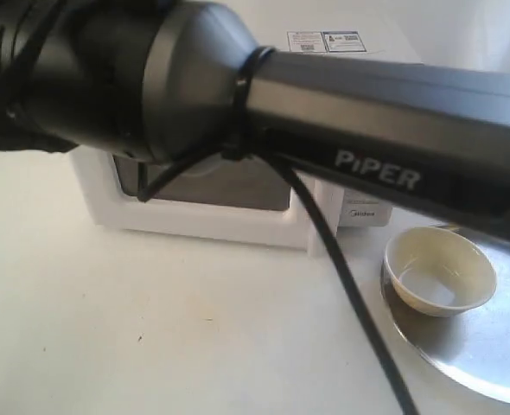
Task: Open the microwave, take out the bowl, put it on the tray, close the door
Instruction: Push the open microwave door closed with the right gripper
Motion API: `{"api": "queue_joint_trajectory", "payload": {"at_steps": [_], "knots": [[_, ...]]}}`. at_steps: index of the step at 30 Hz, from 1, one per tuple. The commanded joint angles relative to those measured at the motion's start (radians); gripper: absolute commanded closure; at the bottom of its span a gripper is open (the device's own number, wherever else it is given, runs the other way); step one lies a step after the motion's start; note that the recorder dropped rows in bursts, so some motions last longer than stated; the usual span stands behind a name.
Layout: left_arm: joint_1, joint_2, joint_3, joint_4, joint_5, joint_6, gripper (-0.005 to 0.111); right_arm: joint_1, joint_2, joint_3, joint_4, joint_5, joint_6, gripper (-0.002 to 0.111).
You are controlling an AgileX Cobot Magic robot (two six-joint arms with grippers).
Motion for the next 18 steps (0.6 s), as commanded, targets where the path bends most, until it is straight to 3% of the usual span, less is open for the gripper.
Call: {"api": "queue_joint_trajectory", "payload": {"at_steps": [1,3,5,14,18], "knots": [[-0.004,-0.002,-0.004,-0.003,-0.001,-0.005,0.107,-0.003,-0.022,0.001,0.418,-0.002,-0.219,0.108],[-0.004,-0.002,-0.004,-0.003,-0.001,-0.005,0.107,-0.014,-0.016,0.012,0.640,0.011,-0.408,0.108],[-0.004,-0.002,-0.004,-0.003,-0.001,-0.005,0.107,-0.029,-0.002,0.047,0.689,0.011,-0.501,0.108],[-0.004,-0.002,-0.004,-0.003,-0.001,-0.005,0.107,-0.175,0.079,0.170,0.337,0.011,-0.215,0.108],[-0.004,-0.002,-0.004,-0.003,-0.001,-0.005,0.107,-0.258,0.108,0.184,0.296,0.011,-0.127,0.108]]}}
